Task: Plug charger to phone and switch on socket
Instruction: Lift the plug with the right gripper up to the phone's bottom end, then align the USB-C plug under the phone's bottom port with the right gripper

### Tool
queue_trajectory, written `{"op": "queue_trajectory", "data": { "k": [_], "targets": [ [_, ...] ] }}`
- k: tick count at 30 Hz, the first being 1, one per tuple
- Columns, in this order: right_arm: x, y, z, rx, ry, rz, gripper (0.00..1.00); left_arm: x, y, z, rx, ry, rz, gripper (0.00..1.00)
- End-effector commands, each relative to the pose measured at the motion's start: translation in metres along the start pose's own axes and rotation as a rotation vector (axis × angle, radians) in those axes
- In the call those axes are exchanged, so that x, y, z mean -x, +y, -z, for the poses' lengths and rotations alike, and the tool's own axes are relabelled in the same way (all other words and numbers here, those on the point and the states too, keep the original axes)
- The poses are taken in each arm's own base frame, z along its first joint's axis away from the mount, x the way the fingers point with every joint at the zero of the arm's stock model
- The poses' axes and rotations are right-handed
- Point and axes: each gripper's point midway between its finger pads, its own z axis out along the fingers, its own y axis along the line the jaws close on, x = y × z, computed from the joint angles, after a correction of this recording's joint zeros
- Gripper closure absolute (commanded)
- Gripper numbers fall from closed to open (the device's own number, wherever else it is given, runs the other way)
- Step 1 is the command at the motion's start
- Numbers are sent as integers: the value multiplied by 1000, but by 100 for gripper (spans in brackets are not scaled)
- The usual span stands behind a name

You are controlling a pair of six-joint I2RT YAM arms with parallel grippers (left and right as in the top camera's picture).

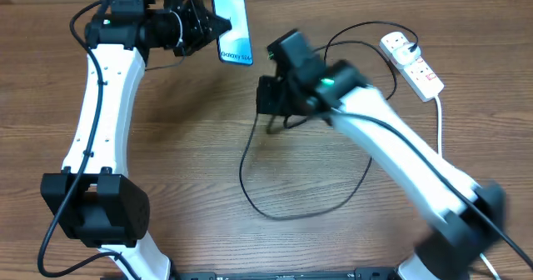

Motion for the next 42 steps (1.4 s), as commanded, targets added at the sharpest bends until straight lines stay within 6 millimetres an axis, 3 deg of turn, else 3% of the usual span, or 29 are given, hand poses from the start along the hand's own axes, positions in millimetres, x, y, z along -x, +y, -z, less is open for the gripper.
{"op": "queue_trajectory", "data": {
  "k": [1,4,8,20,27,33,42],
  "targets": [
    [-5,38,42,168,-15,147,96,-13,-54,19,-315,111,-95,96],
    [-10,49,58,225,-17,171,96,-18,-77,30,-452,160,-131,96],
    [-11,51,58,238,-11,169,96,-21,-88,36,-508,196,-117,96],
    [4,63,62,284,-70,135,96,-26,-90,38,-530,218,-124,96],
    [2,68,61,287,-71,124,96,-26,-85,27,-478,192,-137,96],
    [5,63,59,244,-92,111,96,-32,-83,16,-434,191,-152,96],
    [7,54,57,196,-108,94,96,-33,-84,15,-435,193,-154,96]
  ]
}}
